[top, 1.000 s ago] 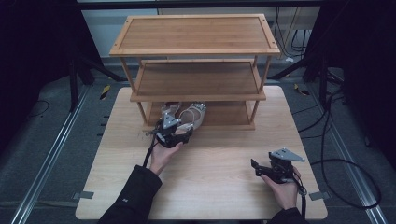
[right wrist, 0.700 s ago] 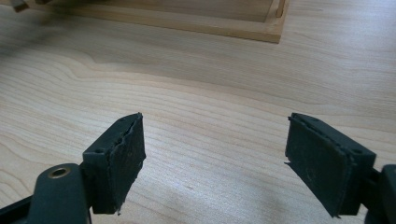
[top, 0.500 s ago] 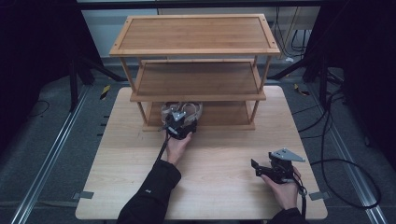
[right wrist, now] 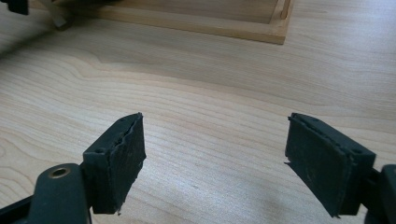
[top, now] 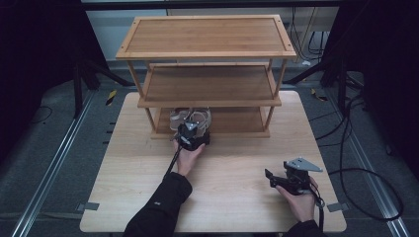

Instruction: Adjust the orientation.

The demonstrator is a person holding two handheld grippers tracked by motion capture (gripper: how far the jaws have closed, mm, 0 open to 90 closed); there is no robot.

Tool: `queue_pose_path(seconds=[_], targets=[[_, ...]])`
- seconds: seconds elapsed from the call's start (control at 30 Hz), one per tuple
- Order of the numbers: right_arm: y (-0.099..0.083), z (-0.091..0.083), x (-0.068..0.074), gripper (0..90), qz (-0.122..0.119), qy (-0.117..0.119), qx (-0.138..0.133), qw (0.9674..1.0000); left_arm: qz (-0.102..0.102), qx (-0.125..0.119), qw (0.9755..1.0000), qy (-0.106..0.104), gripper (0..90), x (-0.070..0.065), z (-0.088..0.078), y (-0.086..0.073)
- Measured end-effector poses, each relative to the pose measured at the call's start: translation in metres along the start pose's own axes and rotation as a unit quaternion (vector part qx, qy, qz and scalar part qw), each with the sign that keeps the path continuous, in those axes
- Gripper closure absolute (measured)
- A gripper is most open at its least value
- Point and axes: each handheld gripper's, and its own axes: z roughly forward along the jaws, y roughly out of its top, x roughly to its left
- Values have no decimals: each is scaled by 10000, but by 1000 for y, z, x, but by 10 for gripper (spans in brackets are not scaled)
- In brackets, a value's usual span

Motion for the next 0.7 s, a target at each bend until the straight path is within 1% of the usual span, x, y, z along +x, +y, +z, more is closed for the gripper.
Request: queue_pose_path(seconds=[0.07,0.1,0.13,0.17,0.23,0.33,0.37,0.43,0.47,0.5,0.53,0.57,0.6,0.63,0.67,0.7], targets=[[0,0,0,202,-1,-4,7,10000,36,-134,9999,-52,263,3,-8,-2],[0,0,0,202,5,-4,7,10000,30,-201,9997,-113,261,5,-12,-2],[0,0,1,202,5,-5,5,10000,62,-236,9996,-145,243,6,-16,-2],[0,0,1,202,-4,-8,9,10000,84,-323,9993,-157,241,7,-22,-2],[0,0,1,202,-10,-17,9,10000,140,-389,9989,-207,241,7,-34,-4],[0,0,0,203,5,-29,7,10000,247,-377,9986,-273,258,7,-48,-11],[0,0,0,203,6,-29,9,10000,247,-344,9985,-351,275,7,-53,-15],[0,1,1,203,24,-26,13,10000,258,-273,9984,-431,344,8,-54,-23],[1,1,1,203,10,-30,8,10000,286,-216,9983,-457,398,9,-53,-27],[1,1,1,204,8,-26,8,10000,309,-149,9986,-410,426,9,-51,-30],[1,2,1,204,-22,-34,12,10000,285,-102,9988,-386,448,11,-48,-33],[1,2,2,204,-25,-42,24,10000,217,-125,9989,-385,491,12,-46,-34],[1,2,2,204,-32,-40,35,10000,153,-152,9990,-400,507,13,-43,-35],[1,2,2,204,-23,-34,33,10000,153,-131,9988,-449,540,14,-40,-35],[1,2,2,204,-34,-39,30,10000,126,-98,9989,-448,576,14,-38,-34],[1,2,2,205,-26,-37,25,10000,113,-105,9986,-507,597,14,-37,-33]])
